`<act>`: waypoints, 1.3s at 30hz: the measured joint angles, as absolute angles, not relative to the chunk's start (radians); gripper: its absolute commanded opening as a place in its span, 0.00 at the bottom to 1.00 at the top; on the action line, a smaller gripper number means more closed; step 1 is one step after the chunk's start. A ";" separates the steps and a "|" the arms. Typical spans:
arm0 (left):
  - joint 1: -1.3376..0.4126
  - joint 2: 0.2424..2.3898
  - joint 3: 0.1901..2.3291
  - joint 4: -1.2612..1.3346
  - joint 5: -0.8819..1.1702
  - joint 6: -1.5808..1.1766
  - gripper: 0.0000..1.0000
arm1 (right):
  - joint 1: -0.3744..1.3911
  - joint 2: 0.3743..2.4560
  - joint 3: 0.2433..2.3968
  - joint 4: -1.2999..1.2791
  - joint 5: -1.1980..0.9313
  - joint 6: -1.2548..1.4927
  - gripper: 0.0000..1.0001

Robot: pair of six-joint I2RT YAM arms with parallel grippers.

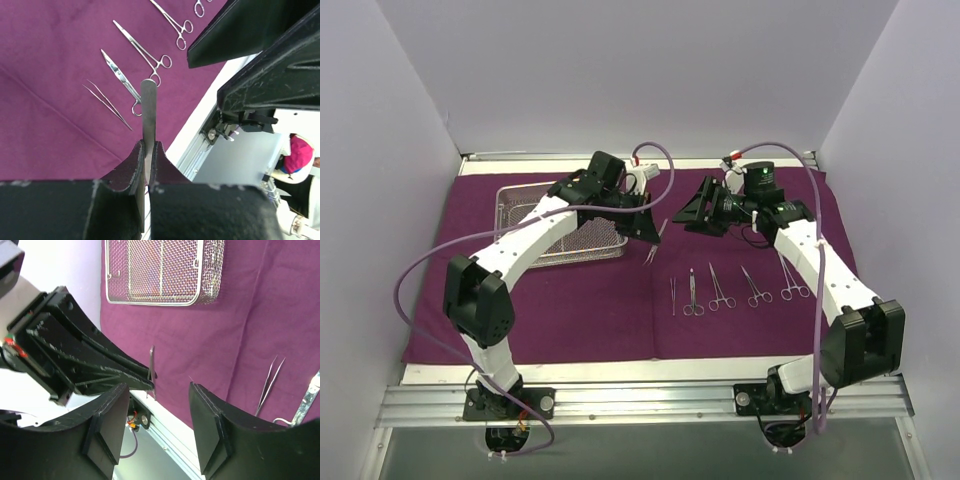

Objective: Open and lay out the surgical kit
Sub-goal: Place the medical item in the surgical kit.

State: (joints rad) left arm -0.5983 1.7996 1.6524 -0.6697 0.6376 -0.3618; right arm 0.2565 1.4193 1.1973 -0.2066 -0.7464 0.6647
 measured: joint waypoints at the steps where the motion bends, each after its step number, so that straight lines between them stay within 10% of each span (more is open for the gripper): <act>1: -0.604 1.800 1.655 -0.672 0.628 -0.359 0.02 | 0.258 1.419 1.197 -0.206 -0.744 0.670 0.50; 13: -0.653 1.800 1.686 -0.700 0.598 -0.337 0.02 | 0.324 1.443 1.197 -0.207 -0.713 0.703 0.42; 20: -0.659 1.800 1.686 -0.701 0.594 -0.337 0.03 | 0.334 1.481 1.197 -0.199 -0.725 0.729 0.00; 26: -0.659 1.795 1.691 -0.716 0.577 -0.324 0.83 | 0.333 1.487 1.198 -0.202 -0.728 0.759 0.00; 39: -0.613 1.664 1.636 -0.748 0.757 -0.228 0.89 | 0.326 1.487 1.238 -0.142 -0.870 0.772 0.00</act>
State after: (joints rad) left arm -0.6128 1.6642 1.6356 -0.7475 0.7567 -0.2279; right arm 0.3260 1.4868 1.2381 -0.1425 -0.8696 0.7715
